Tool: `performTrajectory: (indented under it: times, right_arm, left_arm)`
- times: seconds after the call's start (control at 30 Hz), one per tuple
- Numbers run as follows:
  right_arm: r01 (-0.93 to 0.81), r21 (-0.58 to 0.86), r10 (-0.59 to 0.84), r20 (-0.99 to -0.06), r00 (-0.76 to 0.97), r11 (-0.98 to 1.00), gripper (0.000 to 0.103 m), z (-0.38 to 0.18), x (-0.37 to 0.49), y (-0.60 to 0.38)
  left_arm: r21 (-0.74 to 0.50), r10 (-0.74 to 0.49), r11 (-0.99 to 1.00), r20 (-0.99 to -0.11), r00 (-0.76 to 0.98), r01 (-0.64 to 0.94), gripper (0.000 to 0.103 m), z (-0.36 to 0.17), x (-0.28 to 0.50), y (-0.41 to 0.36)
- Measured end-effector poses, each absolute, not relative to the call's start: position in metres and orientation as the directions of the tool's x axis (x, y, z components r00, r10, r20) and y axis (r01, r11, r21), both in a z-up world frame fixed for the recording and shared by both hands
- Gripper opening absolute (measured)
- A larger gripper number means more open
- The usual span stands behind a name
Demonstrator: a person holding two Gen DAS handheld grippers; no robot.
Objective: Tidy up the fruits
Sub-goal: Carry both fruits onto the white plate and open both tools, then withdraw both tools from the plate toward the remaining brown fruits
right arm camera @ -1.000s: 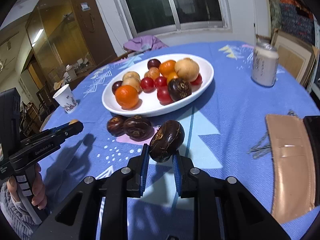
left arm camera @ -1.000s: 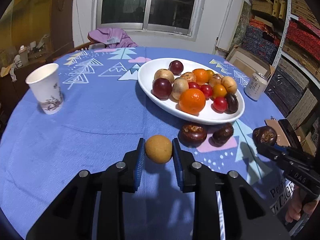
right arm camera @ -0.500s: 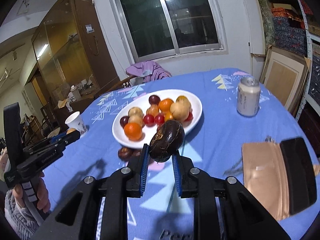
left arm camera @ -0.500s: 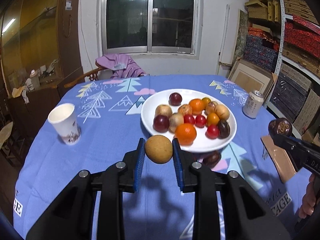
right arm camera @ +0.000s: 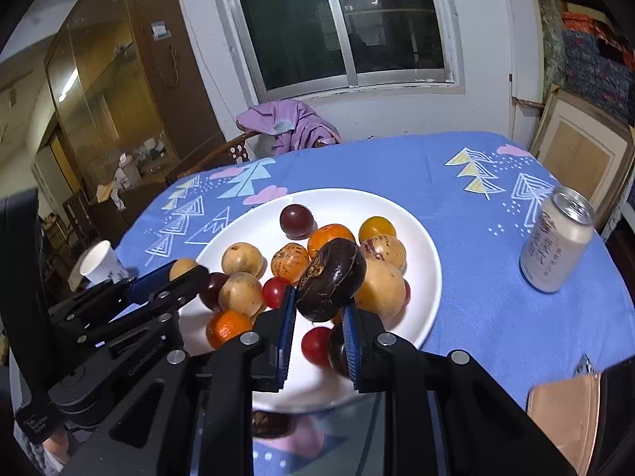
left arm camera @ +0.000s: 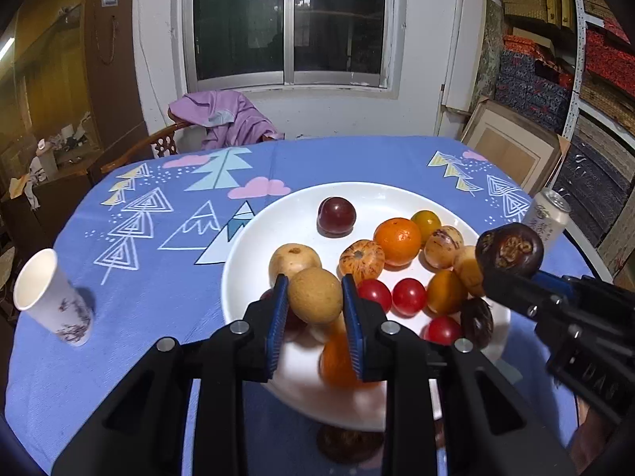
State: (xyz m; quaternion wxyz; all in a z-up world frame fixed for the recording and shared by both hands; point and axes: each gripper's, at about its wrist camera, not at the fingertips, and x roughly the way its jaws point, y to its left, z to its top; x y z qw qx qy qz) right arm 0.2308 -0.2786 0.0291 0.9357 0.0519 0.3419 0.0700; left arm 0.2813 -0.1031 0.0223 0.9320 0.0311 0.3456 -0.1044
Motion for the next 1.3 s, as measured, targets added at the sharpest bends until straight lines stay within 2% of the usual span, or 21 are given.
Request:
performTrajectory:
  times: [0.17,0.23,0.3,0.33,0.37,0.6,0.73,0.87,1.03,1.3]
  right_arm:
    - [-0.103,0.057,0.115,-0.648,0.753,0.993,0.026,0.015,0.242,-0.268]
    - [-0.114,0.037,0.111,-0.640,0.760,0.993,0.035,0.014,0.241,-0.266]
    - [-0.115,0.010,0.095,-0.633,0.768,0.993,0.044,0.016,0.240,-0.263]
    - [-0.113,0.000,0.088,-0.626,0.775,0.994,0.053,0.019,0.237,-0.263]
    - [-0.109,-0.011,0.079,-0.610,0.788,0.994,0.055,0.023,0.234,-0.263]
    - [-0.110,0.061,0.126,-0.554,0.823,0.992,0.055,0.054,0.196,-0.277]
    - [-0.116,0.133,0.170,-0.549,0.818,0.984,0.057,0.054,0.166,-0.284]
    - [-0.102,0.151,0.170,-0.557,0.813,0.983,0.060,0.043,0.141,-0.290]
    - [-0.065,0.181,0.158,-0.568,0.808,0.981,0.067,0.030,0.118,-0.302]
    - [-0.071,0.220,0.186,-0.564,0.805,0.973,0.067,0.030,0.117,-0.309]
  left_arm:
    - [-0.021,-0.168,0.977,-0.679,0.714,0.211,0.028,0.002,0.303,-0.107]
    - [-0.013,-0.162,0.978,-0.669,0.725,0.206,0.036,-0.001,0.304,-0.106]
    - [-0.017,-0.165,0.978,-0.672,0.722,0.208,0.050,-0.001,0.303,-0.105]
    - [-0.022,-0.167,0.978,-0.673,0.721,0.205,0.052,0.000,0.303,-0.104]
    - [-0.026,-0.166,0.980,-0.670,0.724,0.200,0.054,0.001,0.302,-0.102]
    - [-0.044,-0.137,0.989,-0.638,0.758,0.142,0.067,0.027,0.268,-0.067]
    - [-0.033,-0.103,0.994,-0.645,0.757,0.108,0.068,0.024,0.238,-0.043]
    - [-0.043,-0.116,0.992,-0.688,0.717,0.119,0.068,0.000,0.217,-0.033]
    - [0.006,-0.123,0.983,-0.708,0.695,0.181,0.068,-0.020,0.204,-0.053]
    - [0.050,-0.132,0.971,-0.709,0.693,0.235,0.068,-0.027,0.203,-0.078]
